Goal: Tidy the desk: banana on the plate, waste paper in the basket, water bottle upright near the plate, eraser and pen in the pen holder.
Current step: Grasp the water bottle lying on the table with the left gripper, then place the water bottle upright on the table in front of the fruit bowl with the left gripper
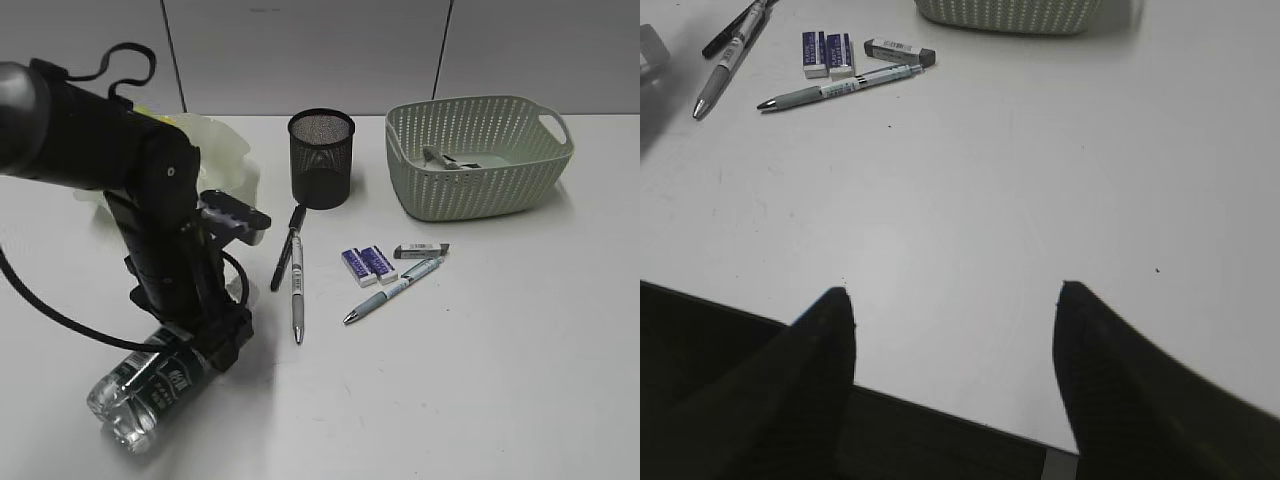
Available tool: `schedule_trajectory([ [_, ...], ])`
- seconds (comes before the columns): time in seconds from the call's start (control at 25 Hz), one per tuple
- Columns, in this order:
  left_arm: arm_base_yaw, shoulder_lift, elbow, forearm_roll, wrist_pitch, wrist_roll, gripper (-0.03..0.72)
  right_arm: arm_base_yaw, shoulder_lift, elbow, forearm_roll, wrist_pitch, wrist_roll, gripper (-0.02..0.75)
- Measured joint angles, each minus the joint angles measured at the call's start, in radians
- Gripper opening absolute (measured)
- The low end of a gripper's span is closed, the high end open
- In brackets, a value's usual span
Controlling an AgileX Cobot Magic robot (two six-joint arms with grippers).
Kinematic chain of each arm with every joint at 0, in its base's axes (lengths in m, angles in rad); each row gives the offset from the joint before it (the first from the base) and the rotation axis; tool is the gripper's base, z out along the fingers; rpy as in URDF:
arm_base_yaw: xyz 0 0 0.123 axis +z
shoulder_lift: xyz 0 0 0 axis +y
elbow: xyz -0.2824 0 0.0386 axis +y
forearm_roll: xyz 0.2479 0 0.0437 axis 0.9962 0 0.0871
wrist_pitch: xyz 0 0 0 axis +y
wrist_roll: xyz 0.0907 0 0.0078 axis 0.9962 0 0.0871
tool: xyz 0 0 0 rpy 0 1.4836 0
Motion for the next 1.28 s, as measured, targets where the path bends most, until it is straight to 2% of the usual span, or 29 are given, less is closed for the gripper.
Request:
schedule_trajectory([
  [0.16, -0.001, 0.019, -0.001, 0.003, -0.009, -0.001, 0.497, 0.0, 0.0, 0.0, 0.0, 0.0, -0.001, 0.494],
  [0.44, -0.001, -0.019, 0.0, -0.001, -0.011, -0.001, 0.498, 0.0, 0.0, 0.0, 0.0, 0.0, -0.001, 0.494],
  [0.72, -0.001, -0.238, 0.007, -0.04, -0.018, -0.006, 0.498, 0.0, 0.0, 0.0, 0.0, 0.0, -0.001, 0.494],
  [0.84, -0.001, -0.339, 0.063, -0.04, -0.072, -0.024, 0.498, 0.0, 0.0, 0.0, 0.0, 0.0, -0.001, 0.494],
  [0.96, 0.006, -0.443, 0.195, -0.04, -0.224, -0.035, 0.498, 0.0, 0.0, 0.0, 0.0, 0.0, -0.001, 0.494],
  [1.08, 0.009, -0.552, 0.376, -0.039, -0.46, -0.037, 0.498, 0.0, 0.0, 0.0, 0.0, 0.0, -0.001, 0.493],
  [1.28, 0.01, -0.639, 0.649, -0.051, -0.977, -0.038, 0.498, 0.0, 0.0, 0.0, 0.0, 0.0, -0.001, 0.493],
])
